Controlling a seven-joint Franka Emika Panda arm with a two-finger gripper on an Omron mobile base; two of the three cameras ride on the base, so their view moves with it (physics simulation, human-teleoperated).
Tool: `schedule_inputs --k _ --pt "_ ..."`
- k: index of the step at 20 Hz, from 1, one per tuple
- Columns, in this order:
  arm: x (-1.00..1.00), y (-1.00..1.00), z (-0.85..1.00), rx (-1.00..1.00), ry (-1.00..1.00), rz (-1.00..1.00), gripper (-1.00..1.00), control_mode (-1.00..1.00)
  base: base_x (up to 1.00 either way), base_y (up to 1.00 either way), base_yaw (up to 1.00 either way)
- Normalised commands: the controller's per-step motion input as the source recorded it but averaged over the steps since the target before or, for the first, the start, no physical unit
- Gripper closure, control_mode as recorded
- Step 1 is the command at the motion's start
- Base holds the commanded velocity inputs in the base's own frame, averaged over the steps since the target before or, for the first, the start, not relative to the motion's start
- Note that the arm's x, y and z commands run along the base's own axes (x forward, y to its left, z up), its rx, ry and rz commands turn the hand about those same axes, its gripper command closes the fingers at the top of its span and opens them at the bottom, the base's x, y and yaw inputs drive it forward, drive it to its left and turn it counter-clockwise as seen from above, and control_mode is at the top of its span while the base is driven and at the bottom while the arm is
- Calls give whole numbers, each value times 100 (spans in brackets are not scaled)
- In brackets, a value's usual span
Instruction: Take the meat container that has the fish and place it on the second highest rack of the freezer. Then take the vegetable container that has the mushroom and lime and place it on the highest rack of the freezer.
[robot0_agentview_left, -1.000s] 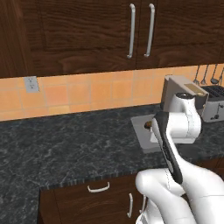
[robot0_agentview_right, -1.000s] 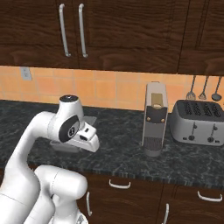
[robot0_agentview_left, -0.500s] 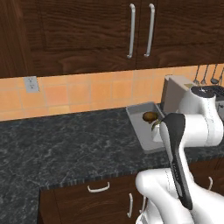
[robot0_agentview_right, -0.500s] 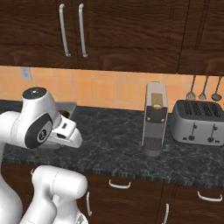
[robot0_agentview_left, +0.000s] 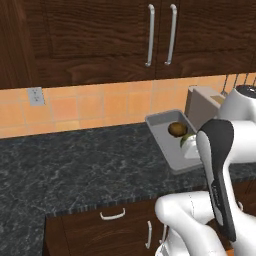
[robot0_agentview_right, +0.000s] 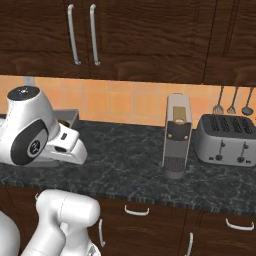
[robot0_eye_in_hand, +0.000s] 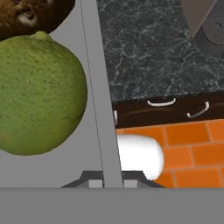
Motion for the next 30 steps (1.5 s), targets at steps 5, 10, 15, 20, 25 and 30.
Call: schedule_inputs --k 5,10,15,20,25,30 --pt "0 0 0 0 0 0 100 -100 0 0 0" --pt "0 0 0 0 0 0 100 100 -31 0 0" --pt "0 0 0 0 0 0 100 100 -100 -12 -10" --pt "0 0 0 0 0 0 100 100 -41 -41 -55" --pt "0 0 0 0 0 0 100 100 1 -63 -69" --pt "0 0 0 0 0 0 100 100 9 -98 -64"
